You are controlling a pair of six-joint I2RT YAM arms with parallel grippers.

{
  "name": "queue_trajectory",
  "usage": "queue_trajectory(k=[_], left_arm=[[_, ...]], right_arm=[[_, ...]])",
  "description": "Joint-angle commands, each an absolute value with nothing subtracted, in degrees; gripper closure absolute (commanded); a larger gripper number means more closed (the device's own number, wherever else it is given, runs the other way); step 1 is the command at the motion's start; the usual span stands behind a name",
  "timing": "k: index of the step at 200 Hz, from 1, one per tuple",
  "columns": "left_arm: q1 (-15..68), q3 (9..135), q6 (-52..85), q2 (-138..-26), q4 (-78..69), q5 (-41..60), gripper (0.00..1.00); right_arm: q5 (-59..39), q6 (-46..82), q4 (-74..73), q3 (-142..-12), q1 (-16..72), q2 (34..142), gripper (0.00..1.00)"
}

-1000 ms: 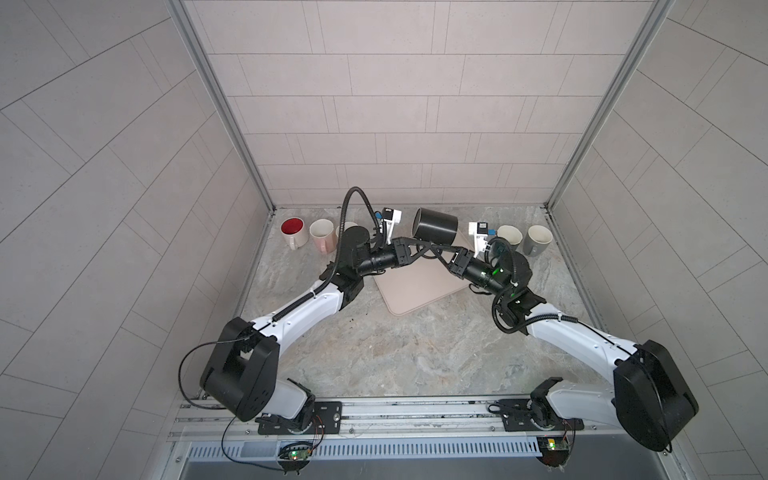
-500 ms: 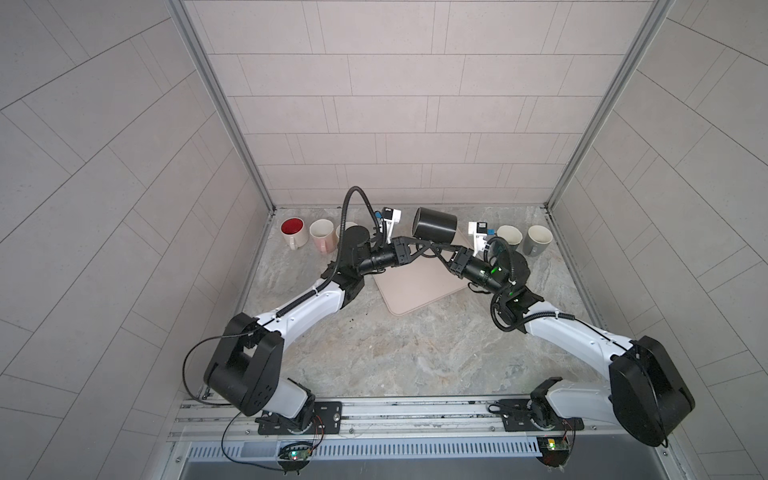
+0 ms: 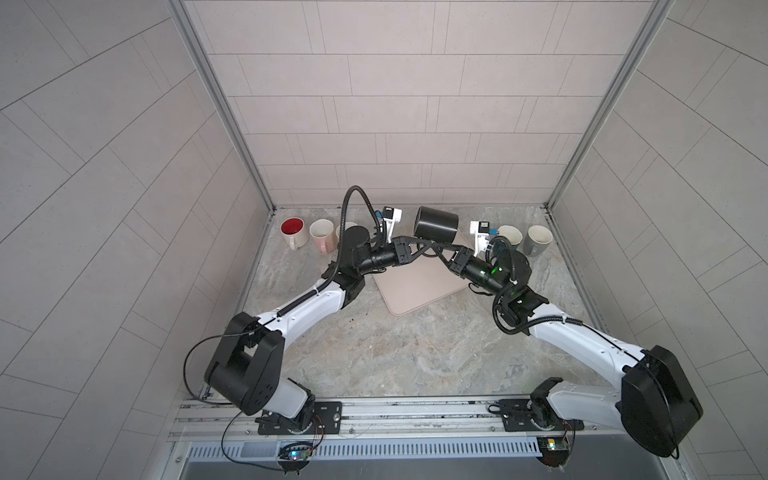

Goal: Turn the mug right side up
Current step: 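Grip the black mug's handle with the right gripper while the left holds it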

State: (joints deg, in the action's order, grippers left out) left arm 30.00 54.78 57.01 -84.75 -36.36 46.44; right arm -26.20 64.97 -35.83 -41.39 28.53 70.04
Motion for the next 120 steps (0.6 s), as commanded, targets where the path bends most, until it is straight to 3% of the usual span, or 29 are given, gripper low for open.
queue_trajectory(k=[1,55,100,113,120], left_arm=[[31.1,56.1,58.5,-82.3,-41.3,47.6,0.99],[31.0,55.9,58.5,-81.8,-41.4,47.2,0.75],[31.0,55.5,58.1,-81.4,-41.4,46.7,0.45],[31.1,55.3,57.9,-81.5,-41.2,46.5,0.28],[31.1,55.3,57.9,-81.5,-41.2,46.4,0.23]], right_arm=[[-26.1,62.4,-37.9,-43.2,30.2,69.1,1.00],[-25.0,63.2,-38.8,-42.9,30.6,68.3,1.00],[-23.4,63.3,-38.7,-42.2,30.8,67.7,1.00],[-22.9,63.3,-38.5,-41.9,30.9,67.8,1.00],[-22.6,63.3,-38.7,-41.7,30.9,67.8,1.00]])
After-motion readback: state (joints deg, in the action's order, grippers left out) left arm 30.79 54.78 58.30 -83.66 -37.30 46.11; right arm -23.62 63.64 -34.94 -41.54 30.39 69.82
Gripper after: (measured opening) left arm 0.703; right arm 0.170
